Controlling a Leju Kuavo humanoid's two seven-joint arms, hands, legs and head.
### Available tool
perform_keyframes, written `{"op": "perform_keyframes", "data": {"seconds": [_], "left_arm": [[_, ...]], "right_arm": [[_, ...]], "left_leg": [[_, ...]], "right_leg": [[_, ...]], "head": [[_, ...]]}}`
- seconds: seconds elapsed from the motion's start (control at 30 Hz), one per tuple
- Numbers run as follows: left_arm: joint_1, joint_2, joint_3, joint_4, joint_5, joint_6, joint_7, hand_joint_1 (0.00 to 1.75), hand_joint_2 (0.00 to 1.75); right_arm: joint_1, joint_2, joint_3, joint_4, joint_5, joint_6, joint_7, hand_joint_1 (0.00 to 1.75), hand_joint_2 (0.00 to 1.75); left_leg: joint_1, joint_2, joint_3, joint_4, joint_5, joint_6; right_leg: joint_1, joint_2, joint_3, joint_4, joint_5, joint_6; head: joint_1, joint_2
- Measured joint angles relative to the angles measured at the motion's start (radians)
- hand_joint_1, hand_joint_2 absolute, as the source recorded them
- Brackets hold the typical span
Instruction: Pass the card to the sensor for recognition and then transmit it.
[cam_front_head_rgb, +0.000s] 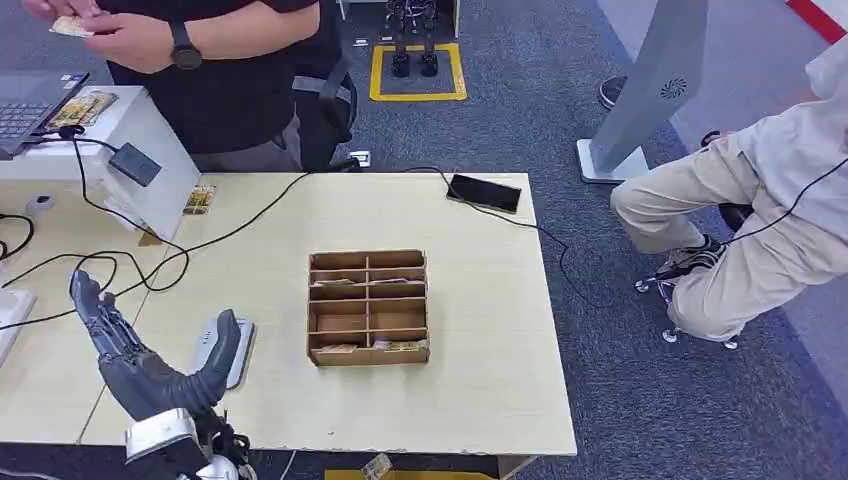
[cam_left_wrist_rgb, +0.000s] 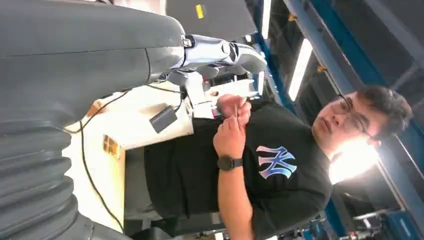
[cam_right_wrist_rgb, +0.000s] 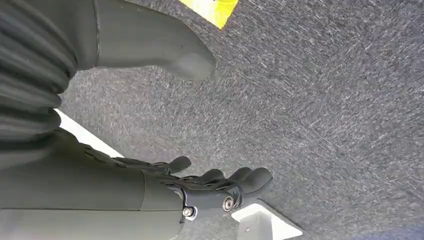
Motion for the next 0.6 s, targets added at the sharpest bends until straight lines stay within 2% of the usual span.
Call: {"op": "perform_keyframes", "data": {"seconds": [0.27, 0.4, 0.5, 0.6], "left_arm": [[0.011, -0.003, 0.047, -0.016, -0.168, 0.001, 0.0, 0.0, 1.75], [0.018, -0.007, 0.089, -0.031, -0.324, 0.002, 0.0, 0.0, 1.75], [0.021, -0.01, 0.114, -0.035, -0.353, 0.002, 0.0, 0.0, 1.75], [0.022, -0.011, 0.132, -0.035, -0.381, 0.003, 0.0, 0.0, 1.75]], "right_arm": [[0.0, 0.0, 0.0, 0.0, 0.031, 0.0, -0.002, 0.0, 1.75], [-0.001, 0.0, 0.0, 0.0, 0.045, 0.0, -0.005, 0.0, 1.75], [-0.001, 0.0, 0.0, 0.0, 0.045, 0.0, -0.005, 0.0, 1.75], [-0.001, 0.0, 0.0, 0.0, -0.019, 0.0, 0.005, 0.0, 1.75]], "left_leg": [[0.0, 0.0, 0.0, 0.0, 0.0, 0.0], [0.0, 0.0, 0.0, 0.0, 0.0, 0.0], [0.0, 0.0, 0.0, 0.0, 0.0, 0.0], [0.0, 0.0, 0.0, 0.0, 0.0, 0.0]], "right_leg": [[0.0, 0.0, 0.0, 0.0, 0.0, 0.0], [0.0, 0.0, 0.0, 0.0, 0.0, 0.0], [0.0, 0.0, 0.0, 0.0, 0.0, 0.0], [0.0, 0.0, 0.0, 0.0, 0.0, 0.0]], "head": [[0.0, 0.0], [0.0, 0.0], [0.0, 0.0], [0.0, 0.0]]}}
